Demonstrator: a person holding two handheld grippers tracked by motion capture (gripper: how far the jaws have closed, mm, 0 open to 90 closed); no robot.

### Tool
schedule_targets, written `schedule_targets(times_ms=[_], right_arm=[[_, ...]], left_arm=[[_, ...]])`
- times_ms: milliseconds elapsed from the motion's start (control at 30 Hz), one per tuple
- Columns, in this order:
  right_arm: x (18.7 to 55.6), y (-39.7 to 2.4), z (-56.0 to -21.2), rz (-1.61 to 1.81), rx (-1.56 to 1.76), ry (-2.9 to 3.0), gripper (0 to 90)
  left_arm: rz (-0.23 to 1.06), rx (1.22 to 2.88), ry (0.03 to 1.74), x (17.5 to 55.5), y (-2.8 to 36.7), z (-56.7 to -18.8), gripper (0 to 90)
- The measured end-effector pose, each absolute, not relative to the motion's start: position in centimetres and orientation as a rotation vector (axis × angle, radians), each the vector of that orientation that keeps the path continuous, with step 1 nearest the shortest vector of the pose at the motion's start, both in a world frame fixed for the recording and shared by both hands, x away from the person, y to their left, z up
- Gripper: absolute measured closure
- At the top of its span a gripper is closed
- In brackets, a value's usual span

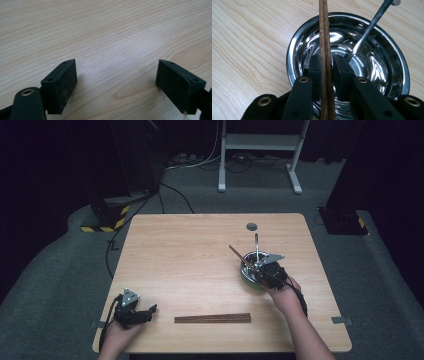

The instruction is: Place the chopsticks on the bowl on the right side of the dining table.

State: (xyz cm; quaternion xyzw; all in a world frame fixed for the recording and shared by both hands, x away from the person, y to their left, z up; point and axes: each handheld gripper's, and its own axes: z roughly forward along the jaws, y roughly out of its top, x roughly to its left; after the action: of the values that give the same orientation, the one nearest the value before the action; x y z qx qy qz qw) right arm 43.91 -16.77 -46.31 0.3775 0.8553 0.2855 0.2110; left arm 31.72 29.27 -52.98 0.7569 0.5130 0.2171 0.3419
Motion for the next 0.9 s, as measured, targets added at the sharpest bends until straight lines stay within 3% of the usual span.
schedule_targets(times_ms=[533, 700, 900], right_arm=[[43.0, -17.7, -46.2, 0.783, 1.011, 2.402, 77.7], [43.0, -17.6, -46.2, 0.81, 1.022, 2.385, 71.3], [41.6, -17.6, -44.8, 0.916, 1.04, 2.331, 70.2]], left_arm=[[0.565, 1.968, 1.334, 31.7, 29.3, -53.0, 17.3], [0.565, 1.968, 1.334, 31.7, 29.3, -53.0, 17.3], [0.569, 1.974, 1.329, 31.7, 29.3, -53.0, 17.3]])
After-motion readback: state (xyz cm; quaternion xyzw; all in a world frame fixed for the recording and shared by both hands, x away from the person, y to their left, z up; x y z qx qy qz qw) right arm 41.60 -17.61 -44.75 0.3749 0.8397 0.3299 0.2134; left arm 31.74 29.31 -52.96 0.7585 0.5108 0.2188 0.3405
